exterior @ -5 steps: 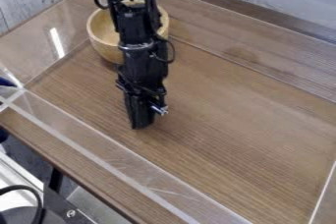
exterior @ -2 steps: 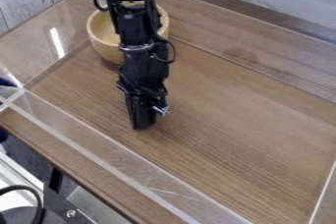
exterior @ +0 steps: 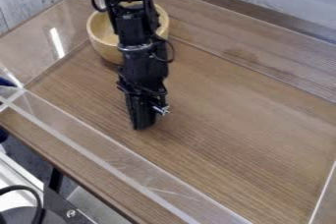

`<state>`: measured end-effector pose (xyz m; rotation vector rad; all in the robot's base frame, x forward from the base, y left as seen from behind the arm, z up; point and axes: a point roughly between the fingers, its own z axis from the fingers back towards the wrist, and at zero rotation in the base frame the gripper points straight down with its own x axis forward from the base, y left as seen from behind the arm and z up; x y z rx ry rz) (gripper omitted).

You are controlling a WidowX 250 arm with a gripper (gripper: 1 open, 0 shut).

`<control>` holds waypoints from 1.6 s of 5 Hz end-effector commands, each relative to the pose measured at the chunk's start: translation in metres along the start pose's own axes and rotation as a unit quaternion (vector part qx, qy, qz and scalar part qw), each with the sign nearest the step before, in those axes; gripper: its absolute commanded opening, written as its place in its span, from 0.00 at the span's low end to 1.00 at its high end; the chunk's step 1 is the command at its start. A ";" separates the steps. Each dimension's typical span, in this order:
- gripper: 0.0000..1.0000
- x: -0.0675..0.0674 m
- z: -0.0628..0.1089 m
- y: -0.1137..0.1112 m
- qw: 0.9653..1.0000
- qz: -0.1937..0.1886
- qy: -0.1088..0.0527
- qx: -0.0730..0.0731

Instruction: Remove the green block from inside the brown bowl and put it on the table

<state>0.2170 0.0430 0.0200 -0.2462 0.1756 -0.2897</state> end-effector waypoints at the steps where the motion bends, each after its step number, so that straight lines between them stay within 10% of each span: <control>1: 0.00 0.003 0.000 -0.002 1.000 -0.006 -0.007 0.003; 8: 0.00 0.007 -0.003 -0.010 1.000 -0.012 -0.009 -0.010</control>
